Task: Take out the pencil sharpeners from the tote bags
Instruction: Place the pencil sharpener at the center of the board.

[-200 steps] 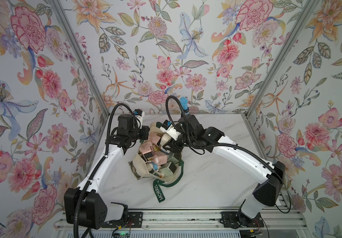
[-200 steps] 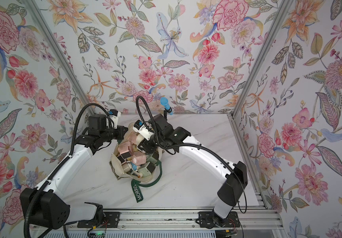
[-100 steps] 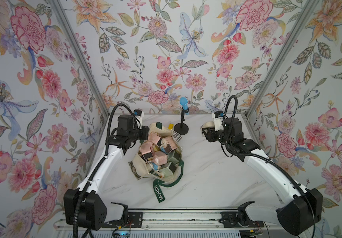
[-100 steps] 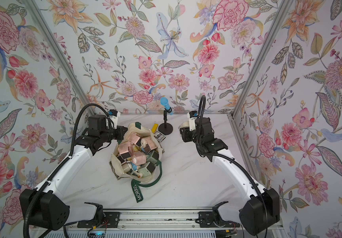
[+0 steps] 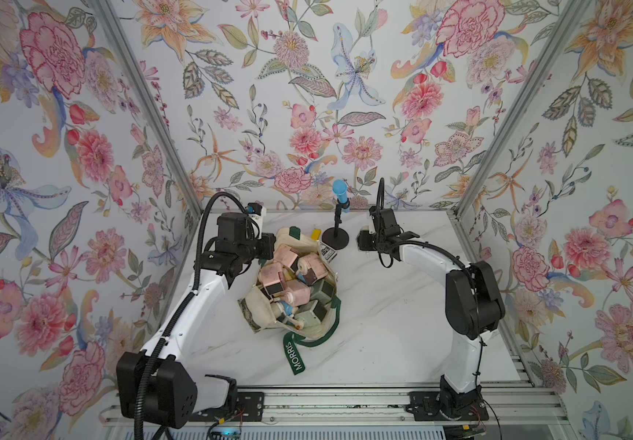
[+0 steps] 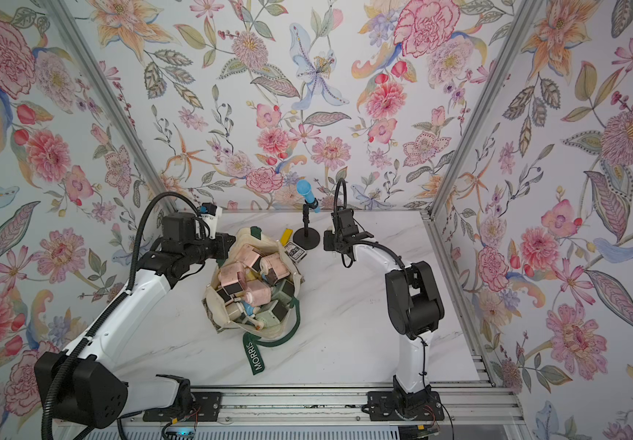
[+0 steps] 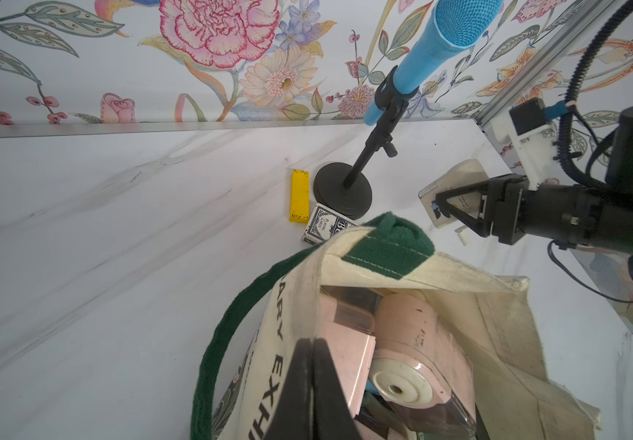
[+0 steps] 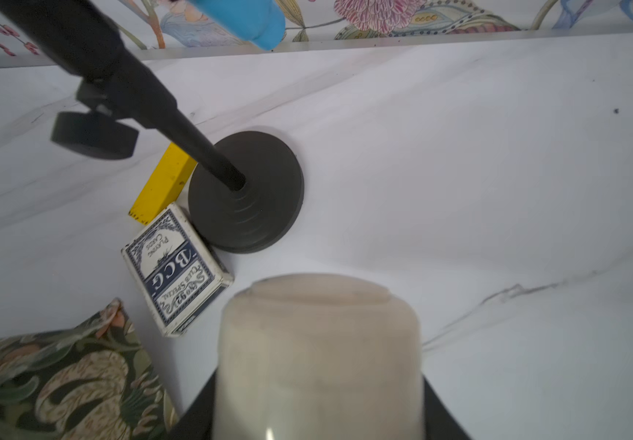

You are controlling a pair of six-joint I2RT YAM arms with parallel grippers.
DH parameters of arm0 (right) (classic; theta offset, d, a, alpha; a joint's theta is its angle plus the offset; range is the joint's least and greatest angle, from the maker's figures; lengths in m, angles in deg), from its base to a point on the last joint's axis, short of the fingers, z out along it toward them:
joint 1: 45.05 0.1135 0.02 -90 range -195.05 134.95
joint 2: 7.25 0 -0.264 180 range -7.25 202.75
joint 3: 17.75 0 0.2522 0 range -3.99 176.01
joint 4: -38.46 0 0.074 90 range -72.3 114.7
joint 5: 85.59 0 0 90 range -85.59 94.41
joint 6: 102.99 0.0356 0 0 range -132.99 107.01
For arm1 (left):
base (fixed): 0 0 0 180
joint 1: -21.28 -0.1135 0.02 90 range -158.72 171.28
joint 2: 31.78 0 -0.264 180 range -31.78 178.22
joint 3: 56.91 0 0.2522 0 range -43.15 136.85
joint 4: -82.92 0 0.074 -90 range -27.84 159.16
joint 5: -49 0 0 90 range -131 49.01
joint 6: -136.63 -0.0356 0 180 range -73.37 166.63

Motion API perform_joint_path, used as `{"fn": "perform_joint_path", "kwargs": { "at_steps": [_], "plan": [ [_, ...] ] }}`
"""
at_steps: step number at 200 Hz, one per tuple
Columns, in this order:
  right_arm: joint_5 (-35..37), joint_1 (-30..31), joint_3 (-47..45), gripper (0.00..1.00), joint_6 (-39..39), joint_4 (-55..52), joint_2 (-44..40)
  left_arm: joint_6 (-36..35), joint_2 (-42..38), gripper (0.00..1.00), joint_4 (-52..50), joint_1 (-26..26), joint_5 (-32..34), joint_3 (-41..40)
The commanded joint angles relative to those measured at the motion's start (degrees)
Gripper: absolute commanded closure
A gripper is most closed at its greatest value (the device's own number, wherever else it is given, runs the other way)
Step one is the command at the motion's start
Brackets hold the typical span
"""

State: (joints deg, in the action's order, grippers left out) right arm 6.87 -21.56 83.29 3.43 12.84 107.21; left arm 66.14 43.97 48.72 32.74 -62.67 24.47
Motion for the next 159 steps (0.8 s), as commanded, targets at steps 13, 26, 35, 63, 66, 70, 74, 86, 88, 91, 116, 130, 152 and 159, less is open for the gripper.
{"fn": "perform_joint_path", "kwargs": {
  "at_steps": [13,26,35,63,66,70,74,86,88,91,116,130,152,159],
  "plan": [
    [5.47,0.1,10.72,0.9,0.64,-2.9,8.54,0.34,-2.09,1.0,-1.31,-0.07,0.67,-0.51],
    [5.98,-0.01,14.12,0.9,0.81,-4.25,11.73,0.31,-2.31,1.0,-1.37,-0.11,0.79,-0.53],
    [6.36,-0.11,16.51,0.9,0.88,-5.41,13.79,0.26,-2.48,1.0,-1.42,-0.28,0.76,-0.55],
    [7.33,-0.58,21.61,0.89,0.95,-7.57,18.34,0.27,-2.88,1.0,-1.41,-0.21,1.0,-0.63],
    [7.5,-0.7,21.96,0.89,0.96,-7.82,18.67,0.27,-2.85,1.0,-1.36,-0.21,1.1,-0.64],
    [7.56,-0.67,22.62,0.89,0.91,-8.25,19.13,0.26,-2.82,1.0,-1.43,-0.2,1.09,-0.6],
    [7.66,-0.73,23.29,0.89,0.94,-8.69,19.64,0.22,-2.75,1.0,-1.39,-0.13,1.02,-0.51],
    [7.63,-0.79,25.02,0.88,0.99,-9.95,20.98,0.27,-2.63,1.0,-1.57,-0.3,0.93,-0.46],
    [7.67,-0.8,25.3,0.88,1.05,-10.18,21.23,0.25,-2.62,1.0,-1.6,-0.3,0.89,-0.4],
    [7.71,-0.8,25.69,0.88,1.14,-10.53,21.51,0.27,-2.62,1.0,-1.57,-0.26,0.85,-0.38],
    [8.08,-0.71,27.05,0.87,1.41,-11.76,22.82,0.27,-2.82,1.0,-1.53,-0.35,0.84,-0.55],
    [8.2,-0.72,27.47,0.85,1.53,-12.44,23.4,0.25,-2.81,1.0,-1.5,-0.37,0.85,-0.63],
    [8.18,-0.62,28.73,0.79,1.45,-14.11,24.35,0.27,-2.71,1.0,-1.53,-0.37,0.84,-0.55],
    [8.15,-0.59,28.64,0.76,1.41,-14.28,24.36,0.27,-2.7,1.0,-1.5,-0.37,0.85,-0.62]
  ]
}}
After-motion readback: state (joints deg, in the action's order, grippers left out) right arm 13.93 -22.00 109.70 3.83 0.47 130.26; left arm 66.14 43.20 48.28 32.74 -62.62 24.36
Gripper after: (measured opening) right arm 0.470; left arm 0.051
